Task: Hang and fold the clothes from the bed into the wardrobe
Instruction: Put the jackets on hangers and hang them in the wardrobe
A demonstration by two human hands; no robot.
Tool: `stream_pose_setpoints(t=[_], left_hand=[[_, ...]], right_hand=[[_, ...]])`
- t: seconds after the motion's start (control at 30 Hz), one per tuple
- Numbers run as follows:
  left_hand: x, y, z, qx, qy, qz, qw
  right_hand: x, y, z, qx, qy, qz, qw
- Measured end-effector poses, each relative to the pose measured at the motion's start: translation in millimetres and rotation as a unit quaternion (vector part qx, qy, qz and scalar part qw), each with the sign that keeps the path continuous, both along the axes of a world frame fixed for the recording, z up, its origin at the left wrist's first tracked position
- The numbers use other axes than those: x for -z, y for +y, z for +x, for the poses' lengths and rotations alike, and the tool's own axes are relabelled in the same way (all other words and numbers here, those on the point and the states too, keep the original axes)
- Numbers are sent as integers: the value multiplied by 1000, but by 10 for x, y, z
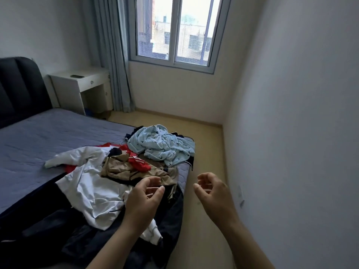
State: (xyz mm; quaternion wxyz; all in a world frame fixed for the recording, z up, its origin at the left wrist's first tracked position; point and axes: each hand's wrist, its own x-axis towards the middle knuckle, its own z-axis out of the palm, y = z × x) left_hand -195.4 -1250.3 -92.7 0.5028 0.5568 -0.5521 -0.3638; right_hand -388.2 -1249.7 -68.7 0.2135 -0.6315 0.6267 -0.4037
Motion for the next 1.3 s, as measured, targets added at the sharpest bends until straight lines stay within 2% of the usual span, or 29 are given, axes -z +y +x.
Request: stream_pose_setpoints(t=[0.3, 0.5, 0.67, 0.83, 1.0, 1.3], left_hand=[[139, -768, -215, 13, -23, 37, 999], [357, -1258, -437, -42, -28, 60, 997], [559, -1642, -829, -111, 2, 103, 988], [683, -1781, -989, -171, 0, 125, 977], [837, -1909, -968, -226, -20, 155, 962], [1051, -2503, -667, -266, 8, 170, 949]], right_hand=[[160, -825, -288, 21, -8, 24, 999], [377, -1518, -545, -21, -5, 49, 999], [548, -2212, -842, -89, 1, 81, 993], [708, -2655, -966, -140, 9, 110, 984], [903, -2995, -914, -185, 9, 150, 971], [1093, -3672, -564, -220, 30, 181, 958]])
